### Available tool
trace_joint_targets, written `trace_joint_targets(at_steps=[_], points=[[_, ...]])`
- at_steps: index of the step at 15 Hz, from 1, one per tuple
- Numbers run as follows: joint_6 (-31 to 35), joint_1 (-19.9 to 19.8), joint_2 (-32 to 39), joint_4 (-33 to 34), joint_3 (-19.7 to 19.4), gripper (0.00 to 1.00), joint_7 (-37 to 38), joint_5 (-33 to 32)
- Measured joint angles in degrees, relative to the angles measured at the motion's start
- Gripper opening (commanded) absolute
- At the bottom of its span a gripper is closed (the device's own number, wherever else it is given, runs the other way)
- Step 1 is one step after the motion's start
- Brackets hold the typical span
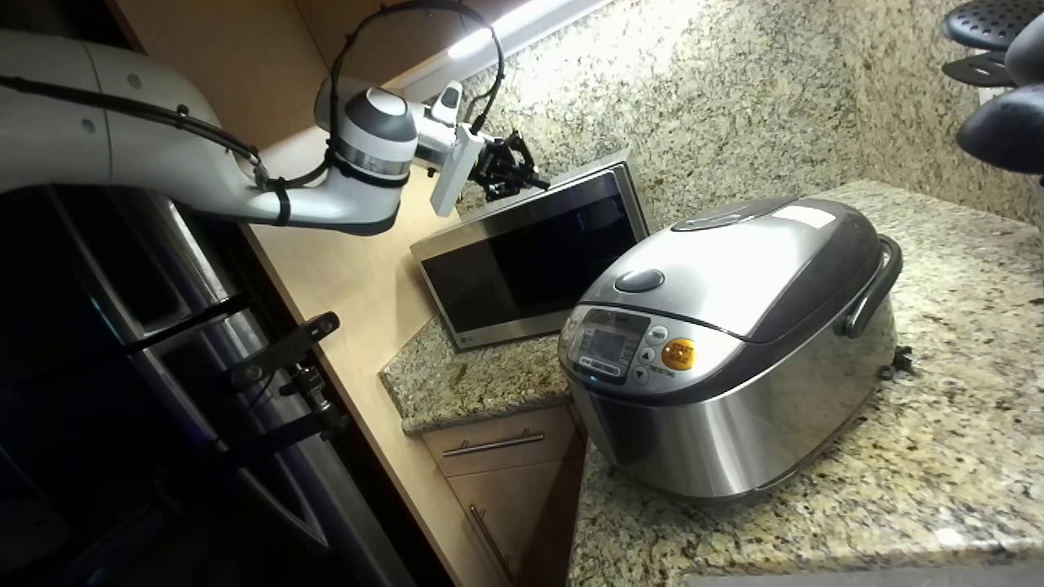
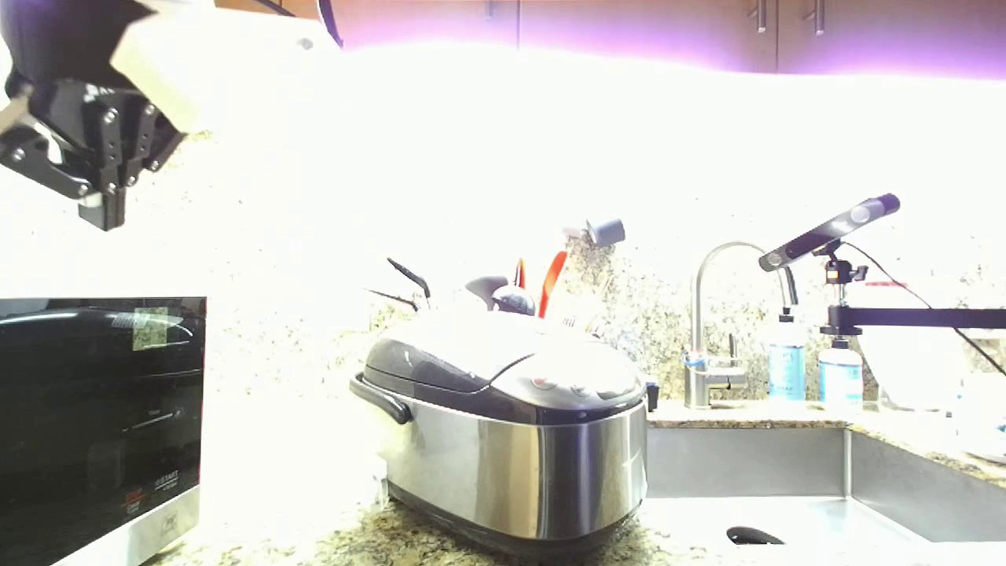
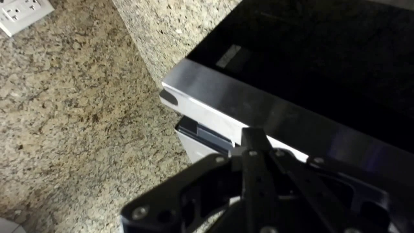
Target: Close the microwave
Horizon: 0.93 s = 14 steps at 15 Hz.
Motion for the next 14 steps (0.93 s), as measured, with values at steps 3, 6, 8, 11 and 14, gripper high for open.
trace_joint_targets(at_steps=[3, 6, 8, 11, 14], points=[[0.0, 0.3, -1.1, -4.1, -1.9, 0.0, 0.0, -0.1], [0.0, 0.2, -1.5, -6.0, -2.5, 0.0, 0.0, -0.1], [-0.2, 0.1, -1.4, -6.0, -2.2, 0.0, -0.1, 0.1], [-1.2, -0.3, -0.3, -4.5, -1.7, 0.0, -0.1, 0.4], [-3.0, -0.8, 2.4, -0.2, -0.9, 0.0, -0.2, 0.7]])
